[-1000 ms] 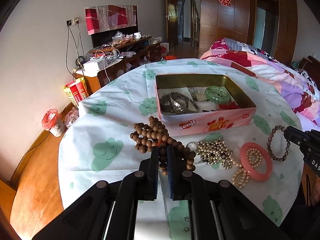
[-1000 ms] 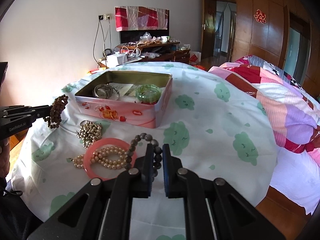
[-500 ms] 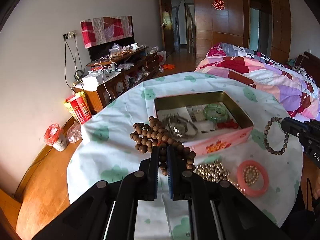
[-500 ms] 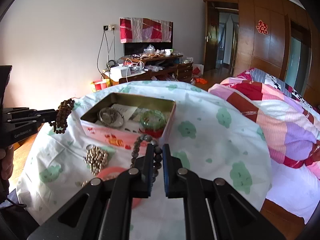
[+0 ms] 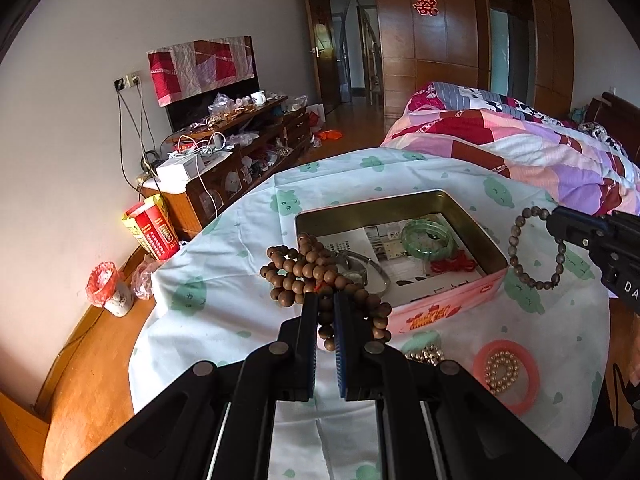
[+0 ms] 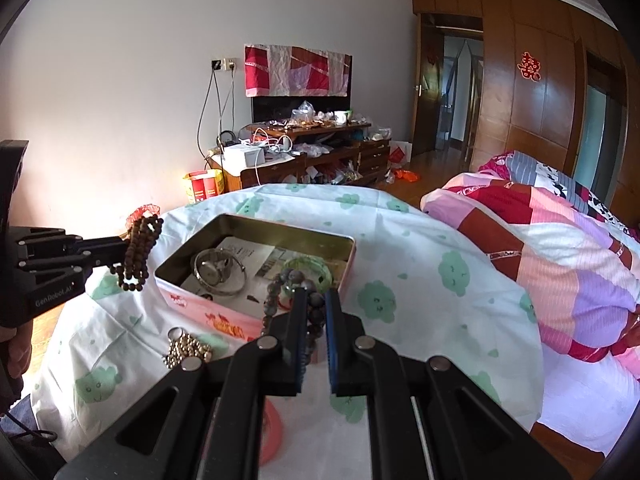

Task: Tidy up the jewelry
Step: 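Carry both bead bracelets over the pink tin and open both grippers inside, then withdraw both grippers from the tin toward the gold chain and pink bangle, then grasp the gold bead chain with the left gripper while the right grasps the pink bangle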

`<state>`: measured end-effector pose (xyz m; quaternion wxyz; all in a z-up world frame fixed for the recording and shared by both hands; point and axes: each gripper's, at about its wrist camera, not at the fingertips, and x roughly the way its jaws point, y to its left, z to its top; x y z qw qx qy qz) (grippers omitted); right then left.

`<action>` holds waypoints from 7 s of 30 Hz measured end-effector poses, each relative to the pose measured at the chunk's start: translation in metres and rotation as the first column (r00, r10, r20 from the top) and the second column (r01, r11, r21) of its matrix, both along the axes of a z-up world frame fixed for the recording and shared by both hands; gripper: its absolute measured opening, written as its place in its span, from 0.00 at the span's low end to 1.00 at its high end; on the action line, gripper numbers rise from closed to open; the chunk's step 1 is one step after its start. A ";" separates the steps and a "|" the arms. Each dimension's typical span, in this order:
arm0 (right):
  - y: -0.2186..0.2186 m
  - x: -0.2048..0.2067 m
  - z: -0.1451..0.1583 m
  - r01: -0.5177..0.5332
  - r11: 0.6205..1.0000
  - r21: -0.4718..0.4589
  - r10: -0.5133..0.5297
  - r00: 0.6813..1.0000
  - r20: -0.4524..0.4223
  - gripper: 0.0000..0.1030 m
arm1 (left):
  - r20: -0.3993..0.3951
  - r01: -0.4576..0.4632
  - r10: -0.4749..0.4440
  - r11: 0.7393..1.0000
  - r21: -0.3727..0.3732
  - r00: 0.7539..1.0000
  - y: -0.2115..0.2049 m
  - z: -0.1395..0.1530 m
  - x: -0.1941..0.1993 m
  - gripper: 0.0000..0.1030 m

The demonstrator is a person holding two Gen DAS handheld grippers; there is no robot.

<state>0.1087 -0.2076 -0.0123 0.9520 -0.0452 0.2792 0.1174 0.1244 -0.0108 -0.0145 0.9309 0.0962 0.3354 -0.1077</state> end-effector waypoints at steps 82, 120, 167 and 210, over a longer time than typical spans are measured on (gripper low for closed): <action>0.014 0.071 -0.037 0.048 0.999 -0.009 -0.048 0.992 -0.113 0.50 | -0.091 -0.060 0.067 0.995 0.081 0.994 -0.014 -0.041 0.066 0.51; 0.013 -0.043 -0.081 -0.011 0.999 -0.049 -0.002 0.963 -0.269 0.38 | -0.189 -0.136 0.136 0.991 0.017 0.973 0.006 -0.078 -0.030 0.51; 0.015 -0.038 -0.089 0.069 0.984 -0.165 -0.099 0.978 -0.185 0.16 | -0.202 -0.075 0.069 0.997 -0.021 0.977 -0.008 -0.083 -0.022 0.57; 0.010 -0.046 -0.047 0.025 0.997 -0.068 -0.028 0.999 -0.040 0.12 | 0.000 0.007 -0.007 0.992 -0.129 1.000 0.015 -0.004 -0.052 0.09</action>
